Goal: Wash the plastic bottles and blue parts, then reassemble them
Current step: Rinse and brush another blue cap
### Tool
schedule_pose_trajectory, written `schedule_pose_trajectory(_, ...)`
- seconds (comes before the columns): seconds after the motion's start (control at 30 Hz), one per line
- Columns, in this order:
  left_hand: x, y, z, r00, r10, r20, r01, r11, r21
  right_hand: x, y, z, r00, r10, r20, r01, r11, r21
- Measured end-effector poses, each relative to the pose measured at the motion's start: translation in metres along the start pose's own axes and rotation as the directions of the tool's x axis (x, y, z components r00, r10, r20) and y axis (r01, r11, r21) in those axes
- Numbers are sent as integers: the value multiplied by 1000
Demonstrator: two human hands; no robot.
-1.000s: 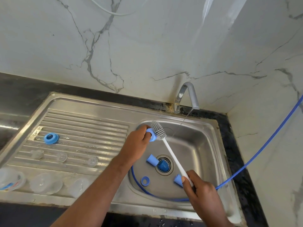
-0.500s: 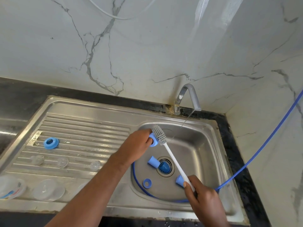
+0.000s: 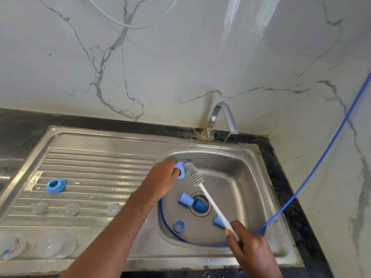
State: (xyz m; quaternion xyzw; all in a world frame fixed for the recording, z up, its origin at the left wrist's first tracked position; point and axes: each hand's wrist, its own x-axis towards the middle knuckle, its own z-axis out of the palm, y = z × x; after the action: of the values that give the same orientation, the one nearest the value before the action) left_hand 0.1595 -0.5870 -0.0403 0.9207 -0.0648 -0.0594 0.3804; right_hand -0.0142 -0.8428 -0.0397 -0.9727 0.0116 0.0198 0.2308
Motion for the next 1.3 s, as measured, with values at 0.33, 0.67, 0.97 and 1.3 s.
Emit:
schedule_pose_trajectory(0.33, 2, 42, 45, 986, -116, 123, 148, 945, -293, -15, 49, -19, 989, 123, -78, -125, 992, -17)
schedule_pose_trajectory(0.67, -11, 130, 167, 811, -88, 579, 424, 769, -478, -64, 128, -40, 858, 487, -160, -465, 871, 160)
schedule_pose_trajectory(0.97, -18, 160, 225, 795, -190, 577, 515, 713, -475, -95, 181, -52, 713, 671, -200, -670, 737, 84)
schedule_pose_trajectory(1.3, -32, 133, 214, 704, -441, 556, 668, 677, -308, 32, 232, -22, 870, 366, -330, -470, 816, -335)
